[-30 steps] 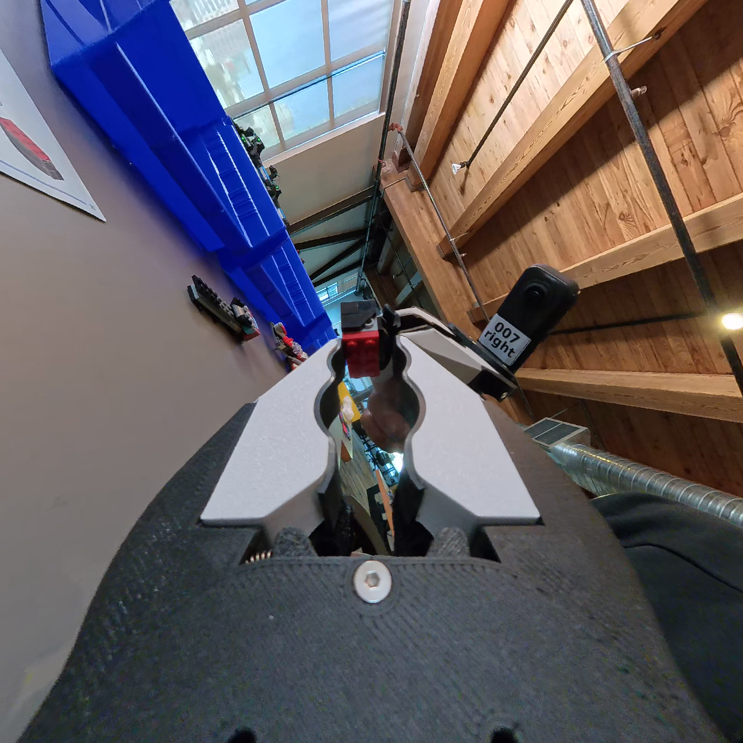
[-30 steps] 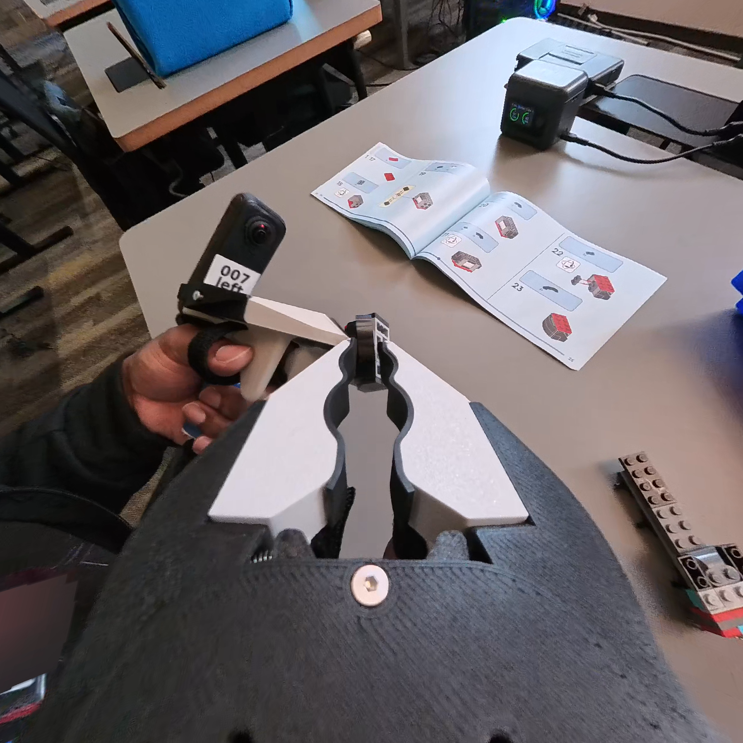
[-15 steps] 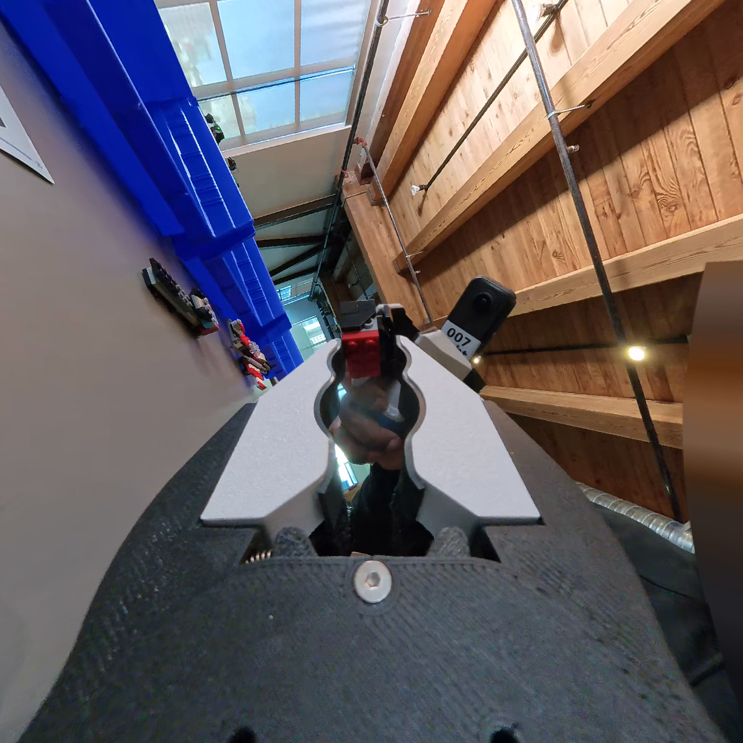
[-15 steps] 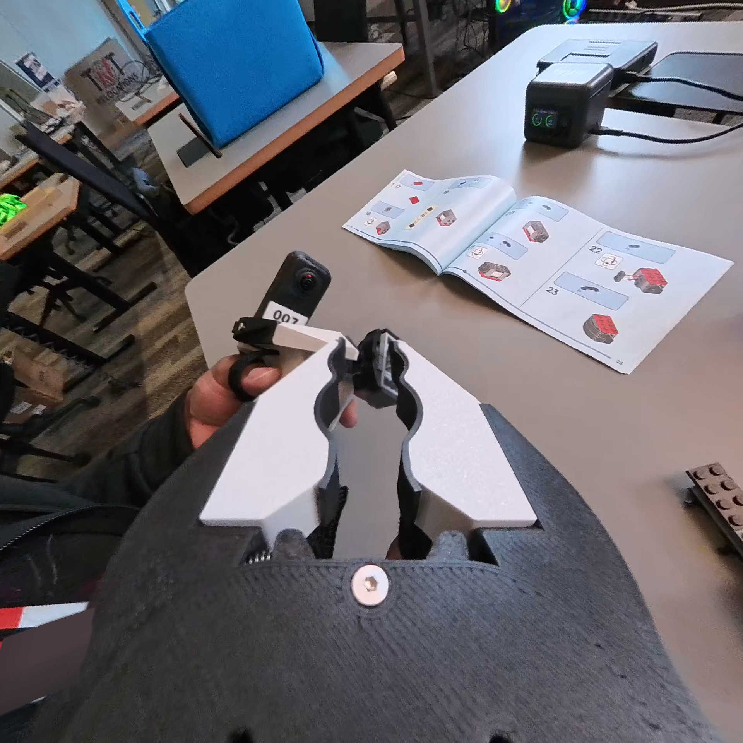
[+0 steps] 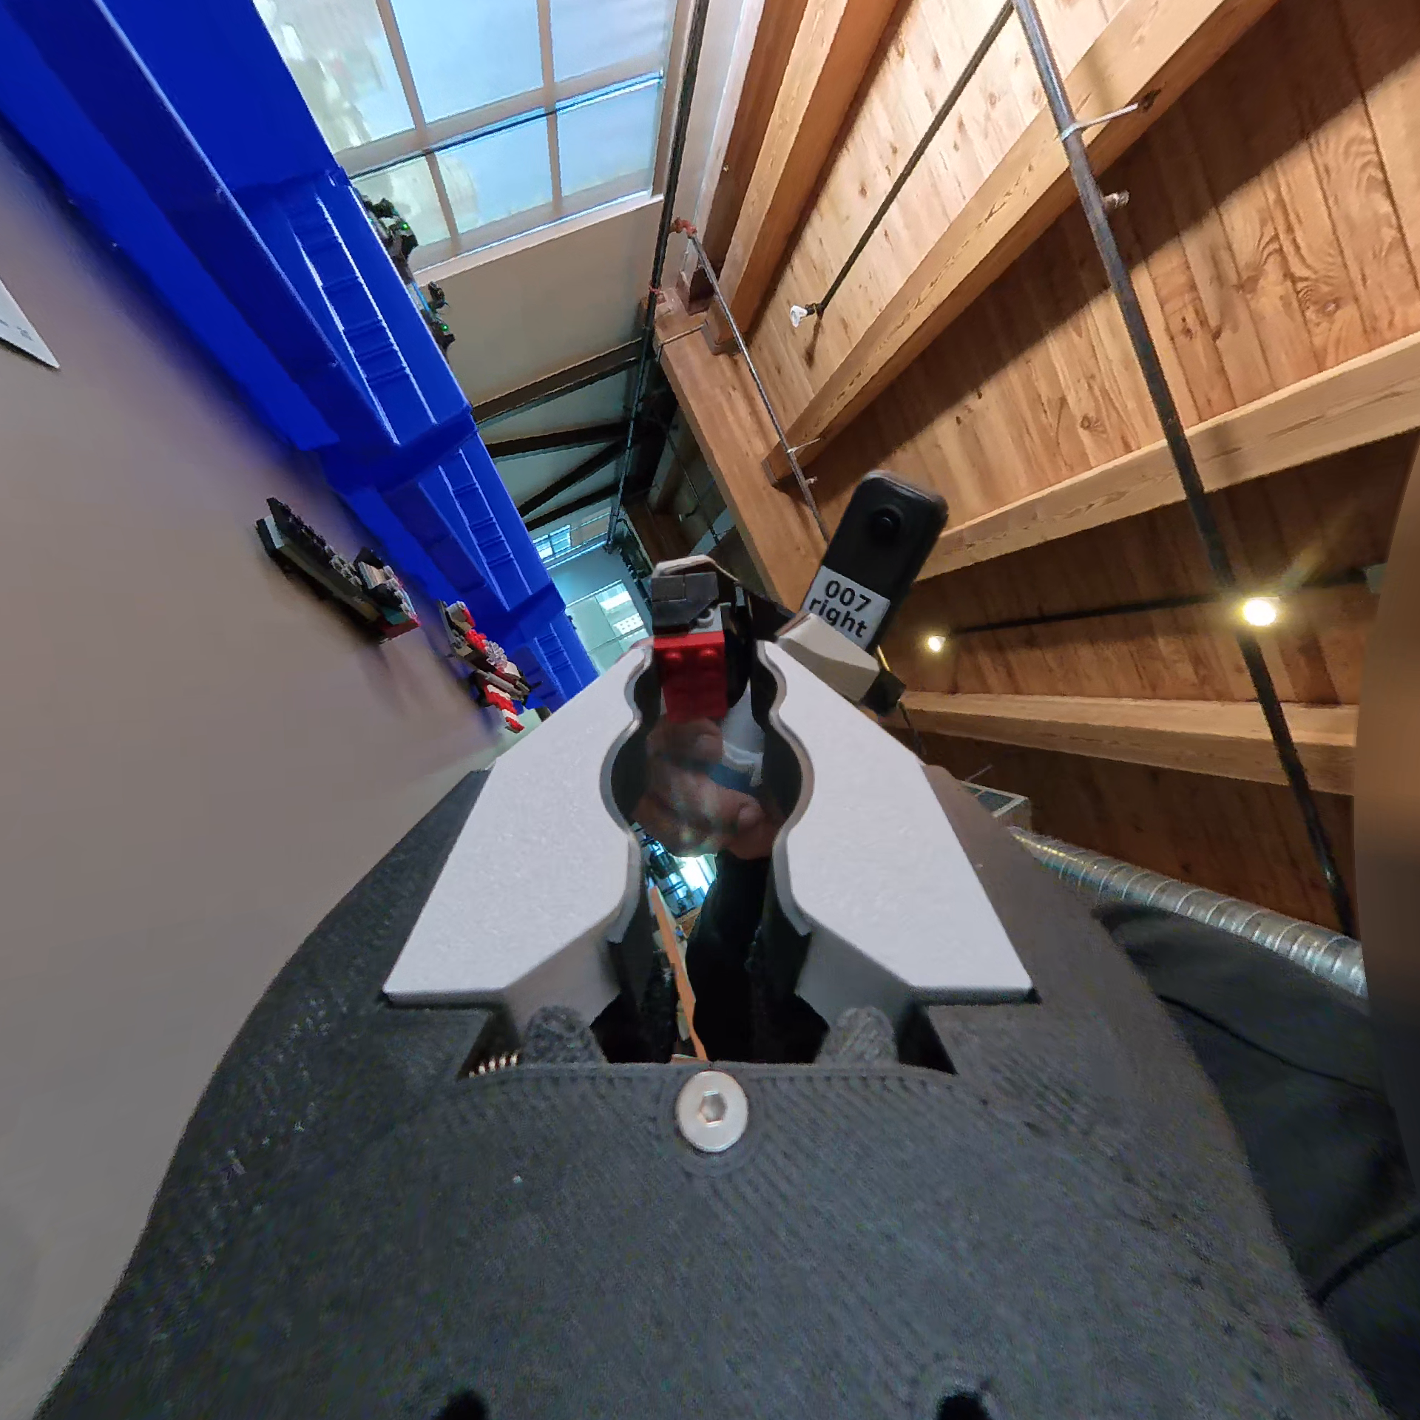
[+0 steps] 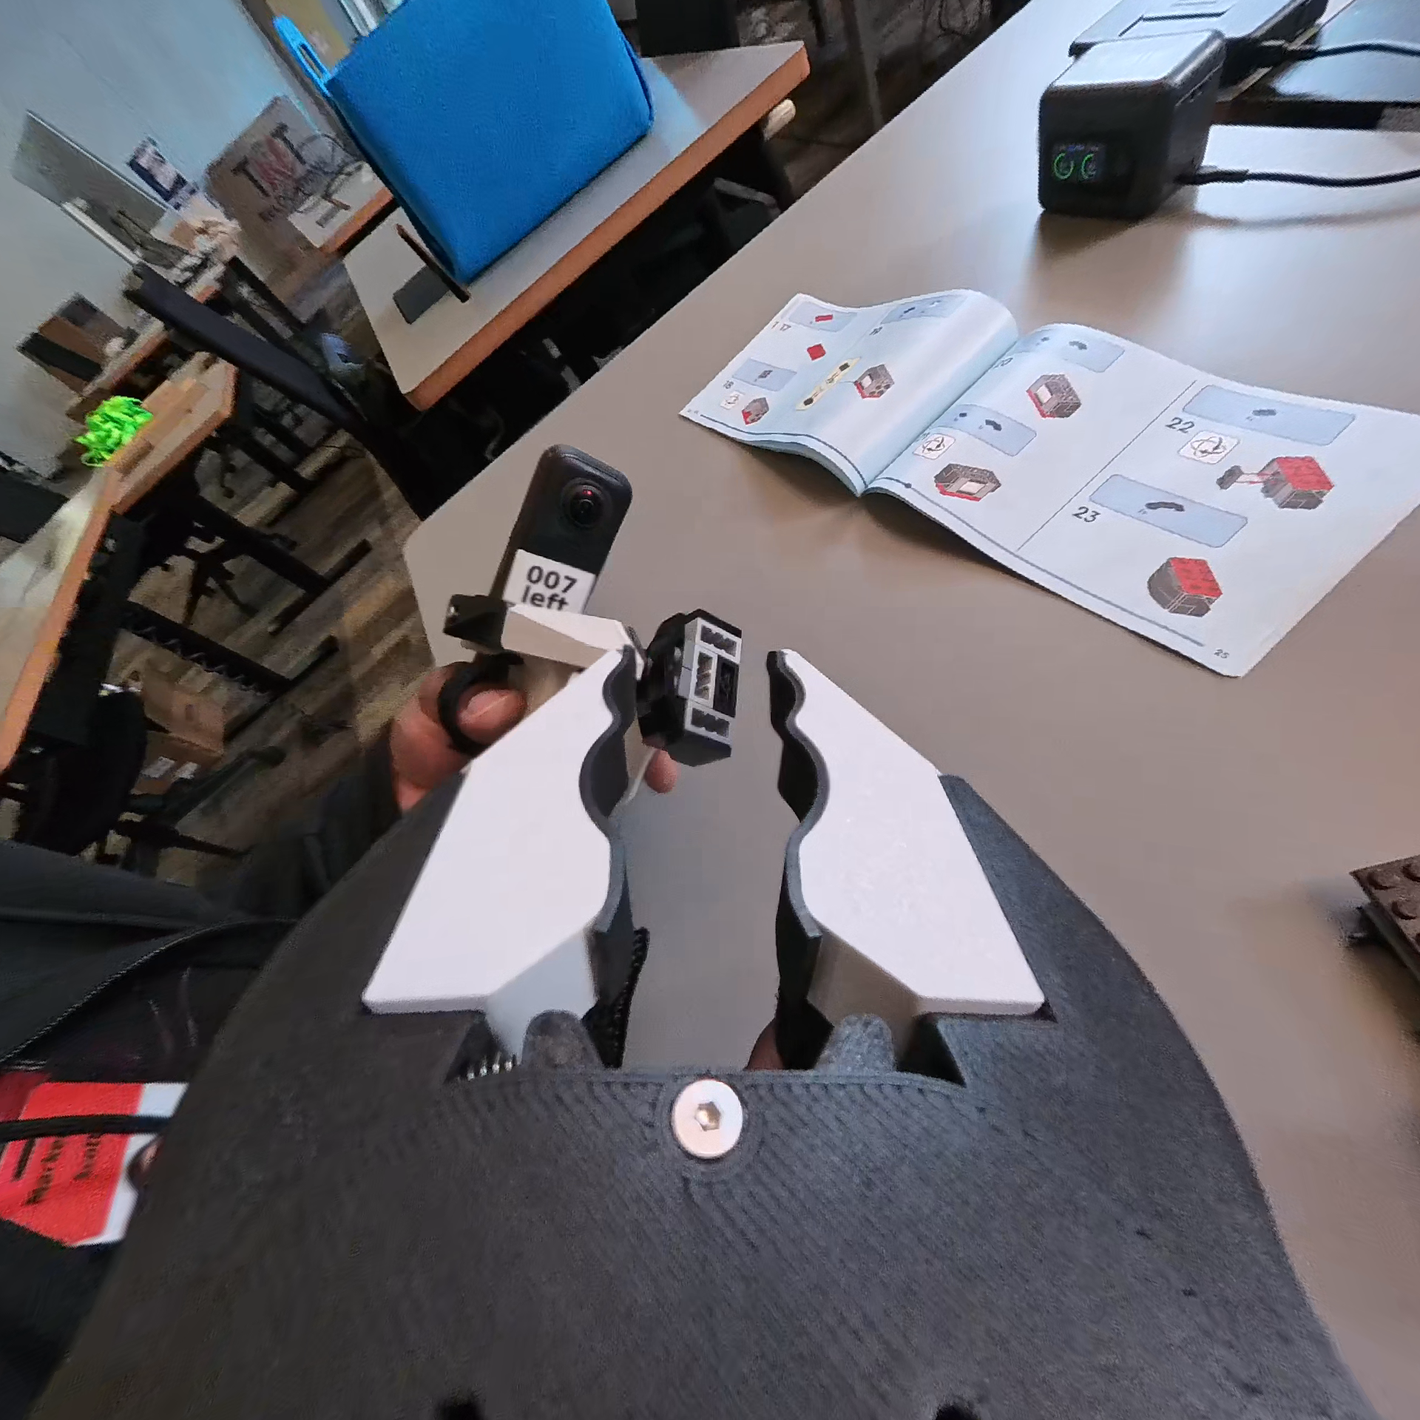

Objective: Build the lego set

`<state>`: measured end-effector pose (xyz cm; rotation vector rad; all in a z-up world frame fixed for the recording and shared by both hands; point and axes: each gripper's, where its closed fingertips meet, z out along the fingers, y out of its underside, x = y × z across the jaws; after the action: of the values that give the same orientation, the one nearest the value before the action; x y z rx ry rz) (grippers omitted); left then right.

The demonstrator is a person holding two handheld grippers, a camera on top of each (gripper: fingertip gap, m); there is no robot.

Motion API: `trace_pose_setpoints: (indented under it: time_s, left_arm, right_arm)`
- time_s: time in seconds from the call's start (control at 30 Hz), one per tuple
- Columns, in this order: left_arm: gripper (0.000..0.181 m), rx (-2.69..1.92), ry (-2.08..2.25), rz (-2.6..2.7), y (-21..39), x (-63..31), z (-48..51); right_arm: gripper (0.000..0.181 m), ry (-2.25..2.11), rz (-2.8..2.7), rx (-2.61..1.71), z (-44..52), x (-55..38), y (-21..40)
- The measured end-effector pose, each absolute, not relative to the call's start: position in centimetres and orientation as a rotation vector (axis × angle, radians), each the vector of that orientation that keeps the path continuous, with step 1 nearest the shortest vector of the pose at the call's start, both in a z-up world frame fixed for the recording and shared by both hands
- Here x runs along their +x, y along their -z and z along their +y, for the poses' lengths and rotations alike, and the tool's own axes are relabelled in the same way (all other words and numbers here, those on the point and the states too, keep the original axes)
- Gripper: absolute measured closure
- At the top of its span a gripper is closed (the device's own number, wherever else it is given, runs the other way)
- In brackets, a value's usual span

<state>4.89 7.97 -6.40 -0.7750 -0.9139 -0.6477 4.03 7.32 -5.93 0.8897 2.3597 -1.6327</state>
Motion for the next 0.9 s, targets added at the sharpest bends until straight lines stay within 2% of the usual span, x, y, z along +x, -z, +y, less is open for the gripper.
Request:
trace_pose_setpoints:
  time_s: [0.9]
  left_arm:
    - [0.159, -0.825, 0.65, -0.731, 4.1, 7.2, 8.2]
  right_arm:
    - [0.147, 1.601, 2.036, 0.824, 7.6, 6.6, 4.2]
